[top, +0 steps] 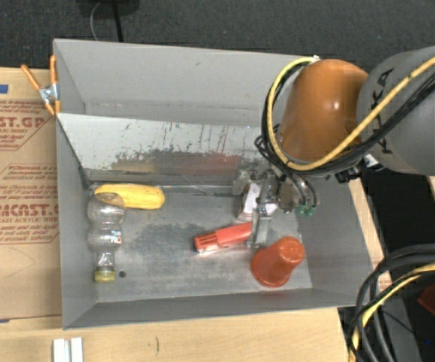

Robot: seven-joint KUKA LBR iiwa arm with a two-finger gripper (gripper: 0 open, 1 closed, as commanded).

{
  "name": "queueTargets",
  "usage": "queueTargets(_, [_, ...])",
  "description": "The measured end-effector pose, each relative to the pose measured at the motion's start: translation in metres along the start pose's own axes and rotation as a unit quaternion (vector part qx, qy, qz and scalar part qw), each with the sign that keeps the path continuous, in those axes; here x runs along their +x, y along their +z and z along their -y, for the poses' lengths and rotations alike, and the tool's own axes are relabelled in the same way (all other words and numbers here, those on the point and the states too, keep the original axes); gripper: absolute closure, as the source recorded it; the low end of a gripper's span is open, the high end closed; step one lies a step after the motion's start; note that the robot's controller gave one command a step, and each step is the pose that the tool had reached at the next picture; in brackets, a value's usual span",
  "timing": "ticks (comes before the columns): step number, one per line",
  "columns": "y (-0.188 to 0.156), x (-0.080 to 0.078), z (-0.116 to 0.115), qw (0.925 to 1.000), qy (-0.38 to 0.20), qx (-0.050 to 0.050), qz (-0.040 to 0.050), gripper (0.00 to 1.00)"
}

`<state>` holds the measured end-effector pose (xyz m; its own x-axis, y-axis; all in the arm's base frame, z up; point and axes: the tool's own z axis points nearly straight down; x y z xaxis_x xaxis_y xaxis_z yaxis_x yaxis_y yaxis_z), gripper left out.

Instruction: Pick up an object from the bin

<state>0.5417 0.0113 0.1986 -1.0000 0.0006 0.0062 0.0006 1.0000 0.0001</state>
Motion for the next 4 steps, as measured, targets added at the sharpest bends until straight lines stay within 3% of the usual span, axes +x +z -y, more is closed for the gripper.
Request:
queueTargets(1, [-0.004, -0.002, 0.0, 1.0, 0.0, 0.0, 0.0038, 0.0])
queueTargets(2, [0.018, 0.004, -0.002, 0.9995, -0.03, 0.0, 0.0069, 0.0])
queueTargets(3, [0.066, 0.003, 0.001, 0.9998, -0.02, -0.001, 0.005, 0.0])
queueTargets(4, [0.128, 0.011, 0.005, 0.9925, 0.122, -0.001, 0.0066, 1.0])
